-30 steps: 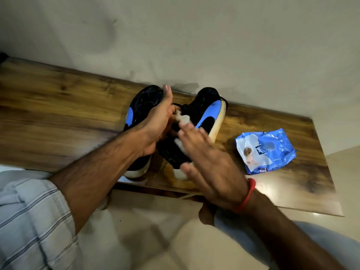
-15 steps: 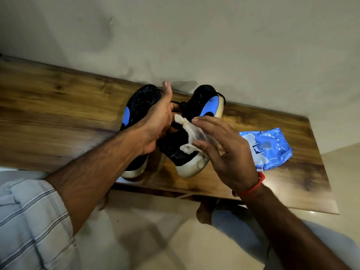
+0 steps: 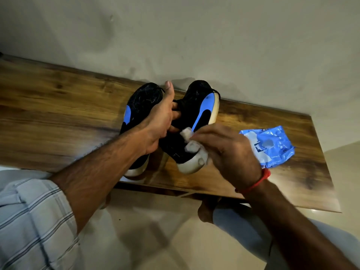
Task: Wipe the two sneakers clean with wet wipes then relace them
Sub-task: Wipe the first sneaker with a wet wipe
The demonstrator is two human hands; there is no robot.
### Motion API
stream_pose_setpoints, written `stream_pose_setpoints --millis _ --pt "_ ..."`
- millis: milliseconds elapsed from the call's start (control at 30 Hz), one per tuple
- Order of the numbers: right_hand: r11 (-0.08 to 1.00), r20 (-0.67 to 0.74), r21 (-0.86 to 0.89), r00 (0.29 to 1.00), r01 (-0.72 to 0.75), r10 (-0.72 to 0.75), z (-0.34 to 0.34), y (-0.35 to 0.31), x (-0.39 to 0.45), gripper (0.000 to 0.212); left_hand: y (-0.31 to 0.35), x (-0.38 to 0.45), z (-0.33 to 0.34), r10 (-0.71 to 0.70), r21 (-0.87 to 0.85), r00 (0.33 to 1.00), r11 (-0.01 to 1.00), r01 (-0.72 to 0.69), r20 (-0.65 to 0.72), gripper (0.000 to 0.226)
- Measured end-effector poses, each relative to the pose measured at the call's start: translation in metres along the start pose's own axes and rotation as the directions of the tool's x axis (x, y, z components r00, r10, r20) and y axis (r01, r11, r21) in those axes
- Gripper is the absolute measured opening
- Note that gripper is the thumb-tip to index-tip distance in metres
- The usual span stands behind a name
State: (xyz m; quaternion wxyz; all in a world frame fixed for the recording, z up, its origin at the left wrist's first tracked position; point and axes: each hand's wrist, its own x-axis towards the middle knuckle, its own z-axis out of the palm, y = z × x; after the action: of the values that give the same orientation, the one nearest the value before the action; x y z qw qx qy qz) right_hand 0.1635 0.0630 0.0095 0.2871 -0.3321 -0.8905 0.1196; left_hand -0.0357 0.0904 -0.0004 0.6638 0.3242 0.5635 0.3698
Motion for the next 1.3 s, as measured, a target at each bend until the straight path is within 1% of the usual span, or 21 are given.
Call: stream_pose_setpoints --millis 67,100,200,233,333,367,467,500,567,600,633,700,767,800,933,967,1000,1067,1133,1200,1300 --pt "0.996 -0.075 -0.005 0.993 -0.092 0.091 -0.007 0.009 0.003 0.019 0.001 -0.001 0.001 0.006 0.004 1.000 1.000 -0.005 -0.006 0.100" --pt "0.996 -0.078 0.000 0.993 -0.091 0.091 -0.006 0.005 0.002 0.019 0.001 -0.002 0.002 0.004 0.010 1.000 1.000 -0.004 -0.009 0.102" --pt "0.997 0.000 0.034 0.998 0.067 -0.067 0.005 -0.017 -0.005 0.021 -0.001 -0.004 0.005 -0.011 -0.006 1.000 1.000 0.011 -0.024 0.102" --pt "0.997 0.006 0.027 0.997 0.076 -0.076 0.004 -0.014 -0.004 0.019 -0.001 -0.004 0.006 -0.012 -0.012 1.000 1.000 0.012 -0.024 0.099" --pt "0.998 -0.062 0.029 0.996 -0.064 0.065 -0.007 0.004 0.003 0.017 0.001 -0.007 0.007 -0.016 0.003 1.000 1.000 0.016 -0.003 0.100" --pt "0.998 -0.059 0.031 0.996 -0.060 0.062 -0.006 0.001 0.002 0.016 0.001 -0.007 0.007 -0.014 0.010 1.000 1.000 0.014 0.003 0.104" --pt "0.992 0.052 0.045 0.991 0.122 -0.124 0.012 -0.027 -0.007 0.022 0.000 -0.005 0.008 -0.020 0.005 1.000 1.000 0.020 -0.004 0.108" --pt "0.988 0.068 0.046 0.987 0.145 -0.148 0.013 -0.026 -0.006 0.022 -0.002 -0.003 0.008 -0.016 0.007 1.000 1.000 0.016 -0.004 0.107" --pt "0.996 0.008 0.009 0.996 0.091 -0.091 0.006 -0.010 0.000 0.018 0.000 0.000 0.007 0.001 0.001 1.000 1.000 -0.001 -0.016 0.100" --pt "0.999 -0.035 -0.002 0.998 0.052 -0.052 0.000 -0.001 0.003 0.016 0.002 0.000 0.007 0.000 0.006 1.000 1.000 0.000 -0.021 0.100" --pt "1.000 -0.053 -0.002 0.998 0.028 -0.028 -0.004 0.002 0.004 0.015 0.002 0.000 0.007 -0.015 0.018 1.000 1.000 0.015 -0.026 0.105" --pt "0.999 -0.026 0.003 0.999 0.038 -0.038 0.000 -0.008 0.001 0.014 0.002 0.000 0.009 -0.033 0.027 0.999 0.999 0.034 -0.014 0.111" --pt "0.993 0.036 0.010 0.992 0.120 -0.120 0.009 -0.023 -0.005 0.015 0.002 -0.001 0.015 -0.032 0.026 0.999 0.999 0.033 -0.013 0.104" --pt "0.991 0.048 0.010 0.989 0.137 -0.137 0.009 -0.022 -0.004 0.015 0.001 0.001 0.016 -0.031 0.025 0.999 0.999 0.031 -0.010 0.100" --pt "0.999 -0.045 -0.025 0.998 0.039 -0.040 -0.009 -0.001 0.004 0.013 0.002 0.002 0.015 -0.046 0.011 0.999 0.999 0.046 -0.014 0.075" --pt "0.999 -0.039 -0.020 0.998 0.044 -0.044 -0.008 -0.004 0.002 0.012 0.002 0.003 0.014 -0.052 0.014 0.999 0.999 0.052 -0.003 0.079" --pt "0.997 -0.013 -0.014 0.997 0.070 -0.070 -0.004 -0.010 0.000 0.011 0.001 0.003 0.015 -0.053 0.008 0.999 0.999 0.053 0.007 0.088" --pt "0.989 0.067 -0.001 0.987 0.149 -0.149 0.009 -0.023 -0.004 0.010 -0.001 0.003 0.015 -0.068 -0.012 0.997 0.998 0.068 0.038 0.101" --pt "0.981 0.104 0.008 0.976 0.193 -0.193 0.014 -0.025 -0.005 0.011 -0.001 0.005 0.015 -0.071 -0.028 0.996 0.997 0.073 0.055 0.102" --pt "0.983 0.072 0.014 0.981 0.180 -0.181 0.008 -0.020 -0.003 0.011 0.000 0.006 0.014 -0.071 -0.062 0.994 0.995 0.076 0.077 0.097" --pt "0.995 -0.014 -0.010 0.995 0.096 -0.096 0.000 -0.017 0.000 0.013 0.004 0.004 0.013 -0.073 -0.094 0.990 0.992 0.084 0.122 0.098"
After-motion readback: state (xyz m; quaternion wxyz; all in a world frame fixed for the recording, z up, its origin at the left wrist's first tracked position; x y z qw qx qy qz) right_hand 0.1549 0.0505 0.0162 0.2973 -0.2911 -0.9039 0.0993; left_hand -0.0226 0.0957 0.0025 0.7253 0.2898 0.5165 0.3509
